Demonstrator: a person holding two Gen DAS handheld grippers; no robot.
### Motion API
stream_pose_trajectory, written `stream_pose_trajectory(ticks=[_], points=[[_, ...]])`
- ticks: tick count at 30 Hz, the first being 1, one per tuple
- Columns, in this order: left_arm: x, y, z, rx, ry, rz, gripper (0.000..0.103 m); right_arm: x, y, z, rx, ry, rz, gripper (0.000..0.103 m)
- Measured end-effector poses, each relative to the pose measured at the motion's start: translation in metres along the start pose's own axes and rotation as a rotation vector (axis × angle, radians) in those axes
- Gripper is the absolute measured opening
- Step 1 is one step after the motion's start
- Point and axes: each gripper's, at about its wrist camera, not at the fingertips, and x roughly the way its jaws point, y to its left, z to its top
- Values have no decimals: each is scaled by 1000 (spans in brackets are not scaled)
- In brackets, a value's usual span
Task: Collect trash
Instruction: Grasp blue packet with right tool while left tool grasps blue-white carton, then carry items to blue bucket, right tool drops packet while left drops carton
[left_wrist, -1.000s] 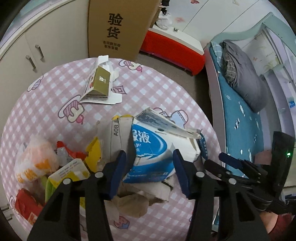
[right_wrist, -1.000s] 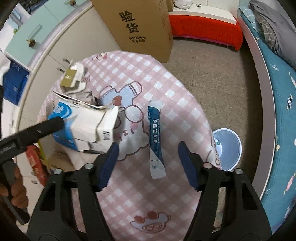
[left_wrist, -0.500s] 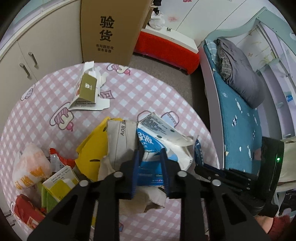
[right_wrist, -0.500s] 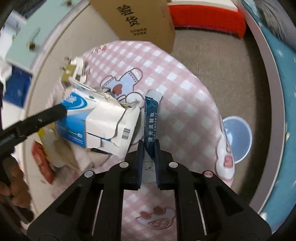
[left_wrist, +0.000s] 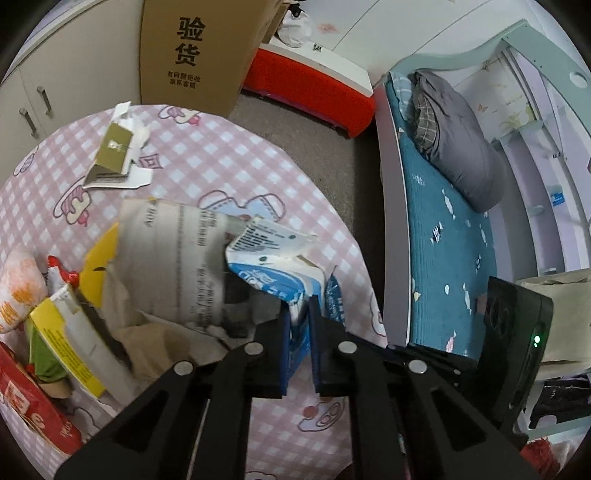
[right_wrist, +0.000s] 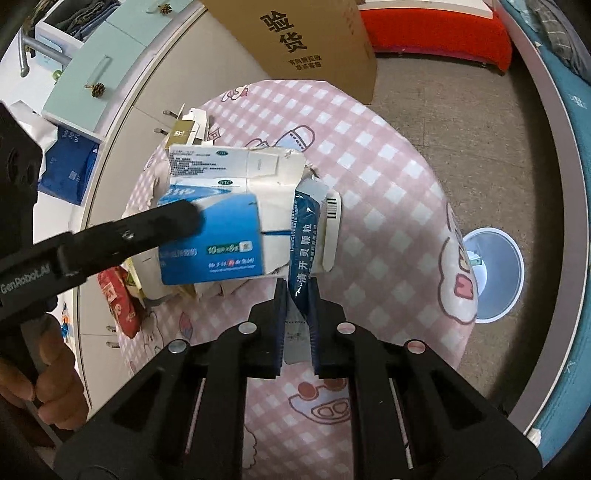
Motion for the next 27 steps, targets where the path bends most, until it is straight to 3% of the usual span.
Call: stream_pose_trajectory(ticks=[7, 20, 25, 27], points=[[-14, -57, -8, 102, -90, 47, 4, -44, -27, -9, 43, -73, 4, 11], [13, -189, -13, 274, -88, 24, 4, -149, -145, -28, 209, -226, -120, 11], [28, -228, -14, 320, -67, 29, 4, -161, -183, -29, 249, -231, -139, 16], [34, -239, -15, 333, -53, 35, 4, -166, -196, -31, 267, -236, -151, 29]])
